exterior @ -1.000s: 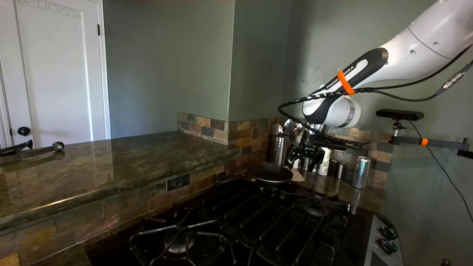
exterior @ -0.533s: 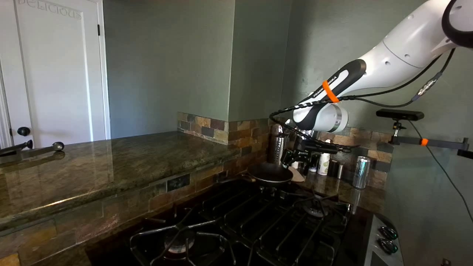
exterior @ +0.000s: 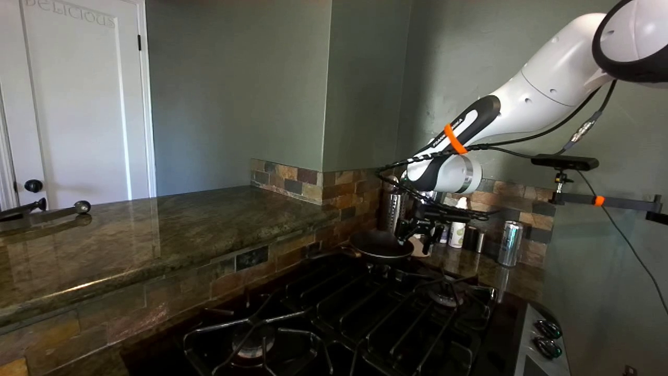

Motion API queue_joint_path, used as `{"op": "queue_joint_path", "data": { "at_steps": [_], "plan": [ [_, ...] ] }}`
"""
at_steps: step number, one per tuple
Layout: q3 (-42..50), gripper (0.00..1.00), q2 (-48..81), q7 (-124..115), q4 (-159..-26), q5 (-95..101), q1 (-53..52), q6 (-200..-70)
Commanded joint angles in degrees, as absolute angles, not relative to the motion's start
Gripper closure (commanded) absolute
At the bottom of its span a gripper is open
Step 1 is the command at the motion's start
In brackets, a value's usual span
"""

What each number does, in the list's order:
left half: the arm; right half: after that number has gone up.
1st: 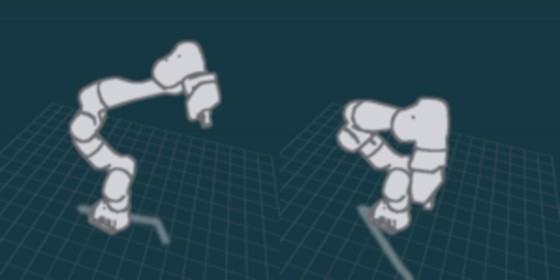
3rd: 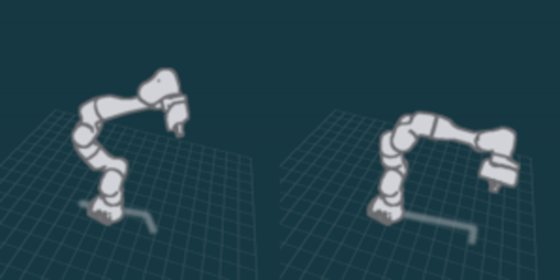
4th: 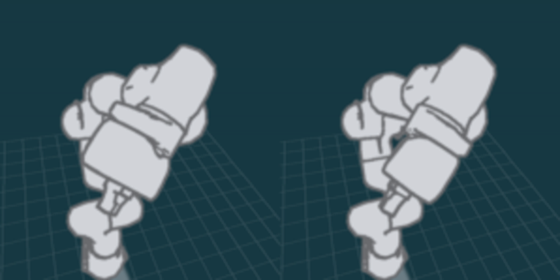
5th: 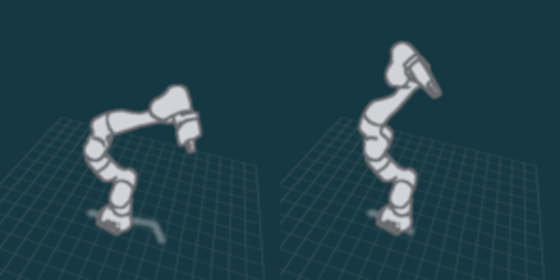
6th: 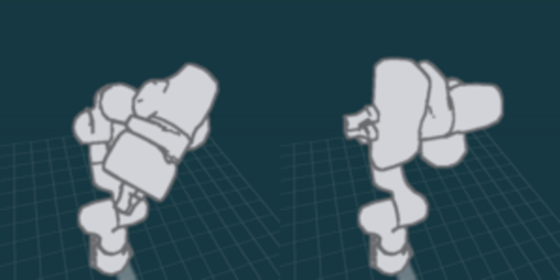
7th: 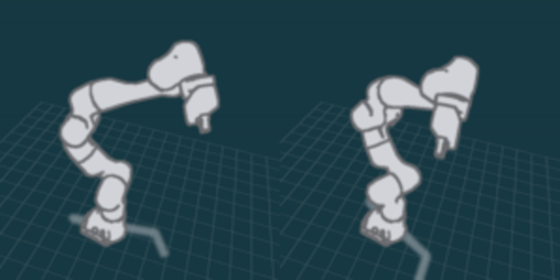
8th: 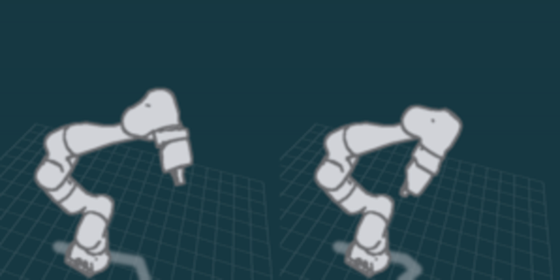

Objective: Move the black pan forwards.

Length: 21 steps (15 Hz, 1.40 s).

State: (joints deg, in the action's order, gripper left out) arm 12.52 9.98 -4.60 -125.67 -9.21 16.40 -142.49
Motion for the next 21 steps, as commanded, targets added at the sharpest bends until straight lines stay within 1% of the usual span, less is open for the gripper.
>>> {"op": "queue_joint_path", "data": {
  "at_steps": [1,2,5,7,8,9,10,11,12,15,21],
  "plan": [
    [12.92,0.49,12.12,-5.74,-123.91,-10.15,15.95,-143.25],
    [12.92,0.56,12.28,-5.86,-123.75,-10.20,15.98,-143.28],
    [12.93,0.81,12.86,-6.23,-123.29,-10.45,16.12,-143.23],
    [12.96,0.94,13.18,-6.57,-123.07,-10.64,16.10,-143.20],
    [12.98,0.98,13.26,-6.87,-122.77,-10.91,16.15,-143.09],
    [13.06,0.95,13.41,-7.19,-122.52,-10.86,16.13,-143.04],
    [13.10,0.97,13.56,-7.61,-122.39,-10.92,16.11,-143.01],
    [13.15,0.96,13.63,-7.88,-122.17,-10.93,16.09,-143.00],
    [13.21,0.97,13.69,-8.23,-122.04,-11.04,16.08,-142.98],
    [13.31,0.97,13.42,-9.02,-122.29,-11.11,15.92,-142.86],
    [13.33,0.96,9.26,-9.73,-126.91,-10.56,15.32,-142.62]
  ]
}}
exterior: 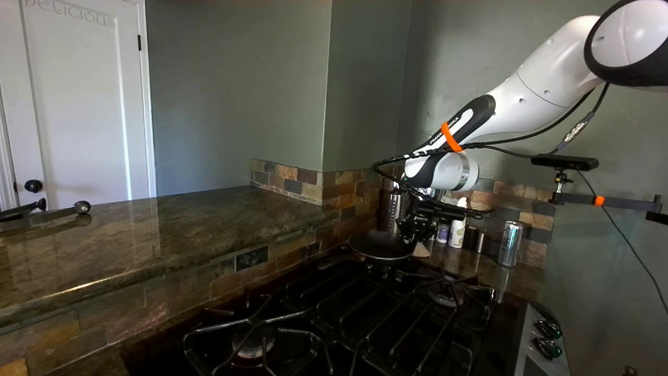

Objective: Move the black pan forwards.

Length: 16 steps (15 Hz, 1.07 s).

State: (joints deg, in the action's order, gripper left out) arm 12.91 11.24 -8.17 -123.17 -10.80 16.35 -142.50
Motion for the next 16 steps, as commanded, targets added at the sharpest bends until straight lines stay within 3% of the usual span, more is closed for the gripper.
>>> {"op": "queue_joint_path", "data": {
  "at_steps": [1,16],
  "plan": [
    [13.36,0.96,8.48,-10.32,-127.88,-10.78,15.26,-142.45],
    [16.46,0.96,-1.05,-11.58,-140.93,-11.44,16.99,-145.03]
  ]
}}
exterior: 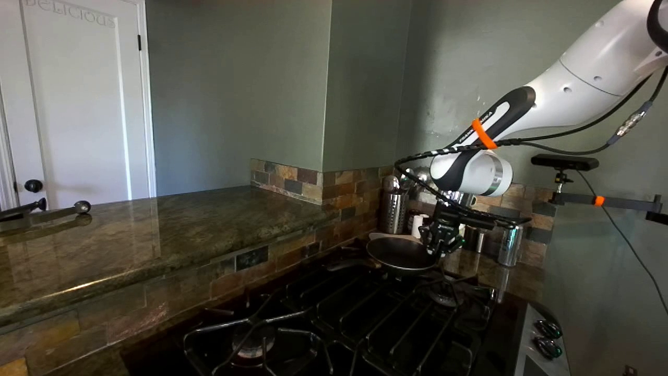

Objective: Move the black pan forwards.

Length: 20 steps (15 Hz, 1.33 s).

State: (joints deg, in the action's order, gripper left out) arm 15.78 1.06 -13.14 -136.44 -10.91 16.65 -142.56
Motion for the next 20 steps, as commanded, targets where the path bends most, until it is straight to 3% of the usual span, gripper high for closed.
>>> {"op": "queue_joint_path", "data": {
  "at_steps": [1,9,20],
  "plan": [
    [16.49,0.96,-1.90,-10.28,-141.71,-11.88,16.98,-144.90],
    [17.77,0.96,-5.25,-2.67,-147.32,-12.45,17.46,-149.23],
    [23.28,0.96,-5.49,10.16,-146.72,-14.92,20.43,-144.94]
  ]
}}
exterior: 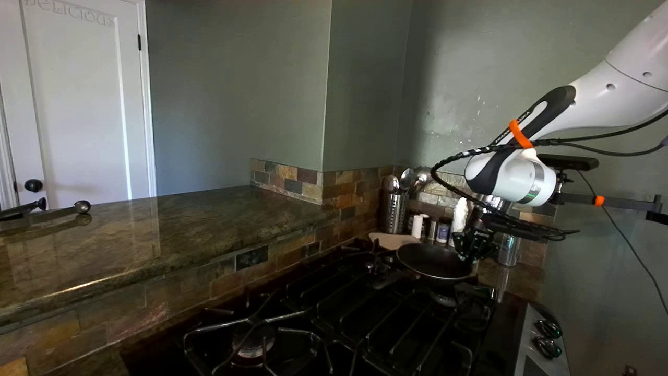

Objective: Move the black pan forwards.

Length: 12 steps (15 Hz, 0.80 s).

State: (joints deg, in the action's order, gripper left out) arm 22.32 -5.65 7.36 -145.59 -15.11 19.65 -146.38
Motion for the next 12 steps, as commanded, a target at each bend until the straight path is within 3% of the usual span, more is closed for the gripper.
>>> {"op": "queue_joint_path", "data": {
  "at_steps": [1,12],
  "plan": [
    [23.42,0.96,-5.45,10.65,-146.64,-14.85,20.49,-144.79],
    [22.68,0.96,-6.15,3.76,-147.51,-9.46,21.47,-143.39]
  ]
}}
